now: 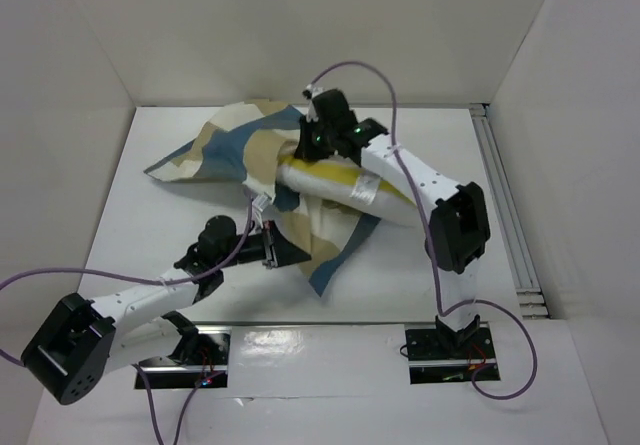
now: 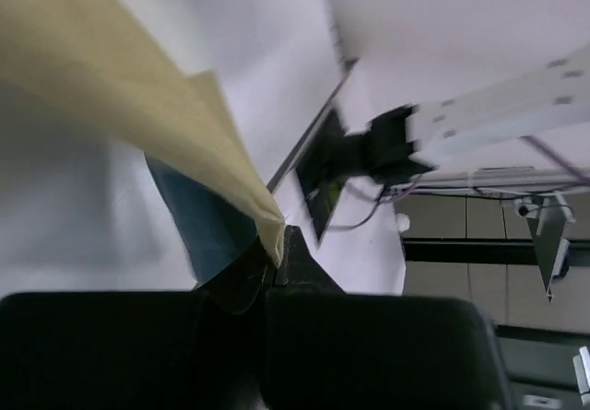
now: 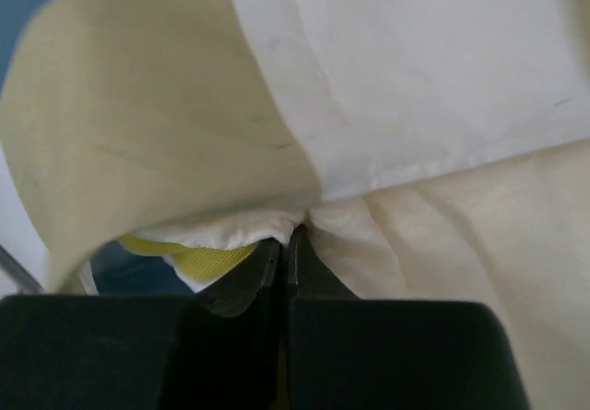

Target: Put the pillow into the pillowcase

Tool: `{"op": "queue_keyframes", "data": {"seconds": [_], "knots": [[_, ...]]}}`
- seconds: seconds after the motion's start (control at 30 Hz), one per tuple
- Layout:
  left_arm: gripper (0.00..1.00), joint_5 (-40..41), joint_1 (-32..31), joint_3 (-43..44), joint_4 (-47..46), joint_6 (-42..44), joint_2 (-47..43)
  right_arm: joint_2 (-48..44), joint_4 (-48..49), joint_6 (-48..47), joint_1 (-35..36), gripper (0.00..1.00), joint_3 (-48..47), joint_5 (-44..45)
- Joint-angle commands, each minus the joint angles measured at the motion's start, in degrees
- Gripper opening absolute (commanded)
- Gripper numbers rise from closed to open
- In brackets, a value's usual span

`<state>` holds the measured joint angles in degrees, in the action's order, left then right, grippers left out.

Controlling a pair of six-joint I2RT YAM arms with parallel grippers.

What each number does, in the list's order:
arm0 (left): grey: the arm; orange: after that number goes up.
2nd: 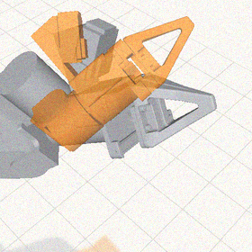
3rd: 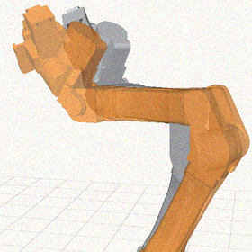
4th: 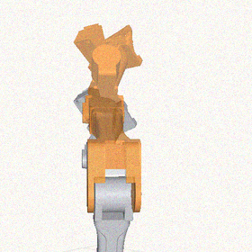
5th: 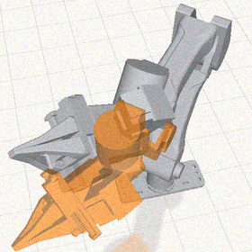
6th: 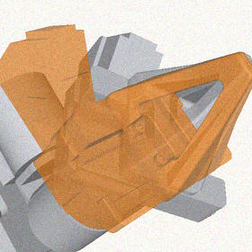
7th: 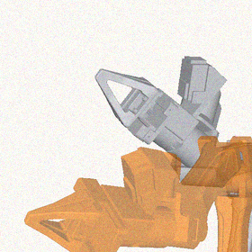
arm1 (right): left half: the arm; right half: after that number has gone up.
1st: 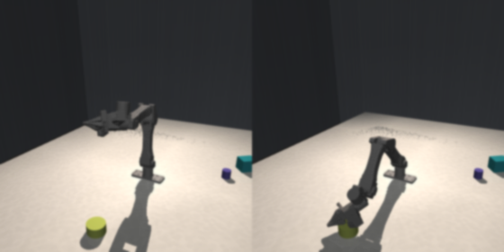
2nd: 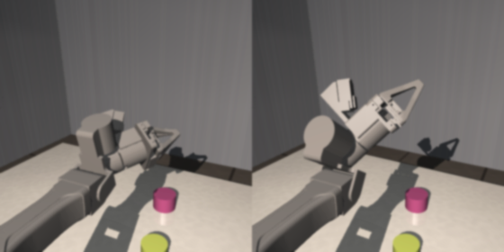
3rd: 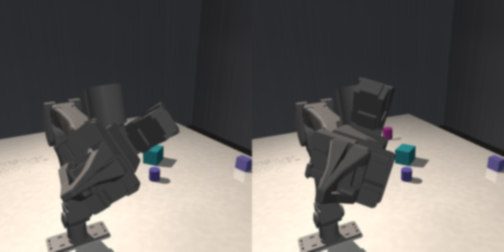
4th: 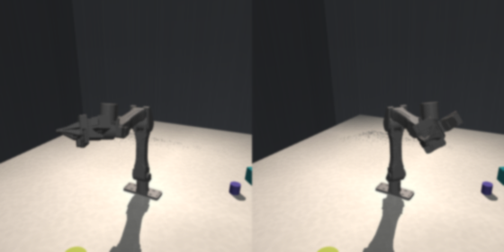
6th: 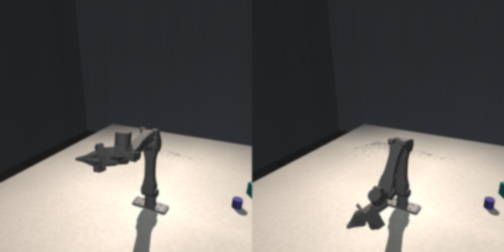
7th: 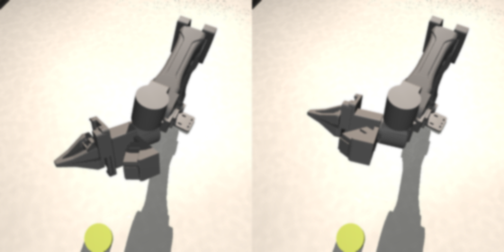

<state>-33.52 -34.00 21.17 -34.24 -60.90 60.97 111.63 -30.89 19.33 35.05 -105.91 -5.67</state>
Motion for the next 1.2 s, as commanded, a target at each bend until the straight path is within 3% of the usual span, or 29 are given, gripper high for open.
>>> {"op": "queue_keyframes", "data": {"seconds": [0.0, 0.13, 0.17, 0.2, 0.3, 0.33, 0.37, 0.4, 0.47, 0.57, 0.67, 0.77, 0.83, 0.9, 1.17], "knots": [[0.00, -5.8, -1.3, -5.5, 0.7, -3.4, -3.9, 6.1, 7.3, 2.2, 3.0, 0.00, 13.3, -1.2], [0.00, 2.2, -1.9, 1.4, 21.7, 5.5, -13.5, 1.8, 12.9, 2.8, 4.8, 0.00, 20.4, -4.3], [0.04, 7.5, -1.9, 5.9, 32.6, 7.4, -16.7, 0.9, 12.9, 2.8, 5.3, 0.00, 20.9, -5.0], [0.12, 9.8, -1.9, 8.1, 37.2, 11.1, -18.1, -1.0, 12.9, 2.8, 5.3, 0.04, 21.4, -6.4], [0.62, 20.3, -1.3, 14.5, 50.9, 15.1, -22.6, -6.7, 10.9, 1.8, 6.4, 0.41, 24.5, -5.7], [0.75, 22.2, -0.8, 15.3, 52.3, 15.1, -23.3, -8.4, 10.9, 1.8, 6.4, 0.66, 25.5, -5.7], [0.83, 25.3, -0.3, 15.8, 53.0, 15.8, -23.9, -10.0, 9.6, 1.8, 6.4, 0.73, 26.4, -5.0], [0.83, 27.1, 0.8, 17.1, 54.4, 15.8, -23.9, -13.3, 8.9, 1.8, 6.4, 0.77, 27.3, -5.0], [0.73, 31.5, 1.3, 18.8, 54.5, 17.2, -20.6, -16.7, 6.4, 2.3, 6.4, 0.87, 29.9, -2.4], [0.67, 36.3, 1.3, 26.7, 57.2, 20.6, -8.3, -22.9, 2.7, 3.6, 6.4, 0.92, 33.4, 0.1], [0.76, 41.0, 0.0, 37.9, 62.4, 27.0, 7.2, -29.4, -2.8, 7.9, 5.1, 0.93, 37.6, 6.6], [0.85, 56.1, -4.7, 48.7, 70.3, 30.2, 19.7, -38.0, -9.4, 17.1, 1.8, 0.96, 43.8, 14.9], [0.89, 60.9, -7.8, 52.4, 71.6, 32.1, 23.9, -45.5, -12.9, 22.7, -1.4, 0.97, 49.4, 16.5], [0.91, 67.5, -9.5, 53.8, 72.1, 33.7, 27.4, -50.2, -13.8, 25.8, -3.1, 0.97, 52.5, 16.5], [0.92, 77.0, -11.2, 61.1, 74.0, 39.0, 41.8, -62.7, -22.3, 42.7, -4.8, 0.97, 62.6, 10.8]]}}
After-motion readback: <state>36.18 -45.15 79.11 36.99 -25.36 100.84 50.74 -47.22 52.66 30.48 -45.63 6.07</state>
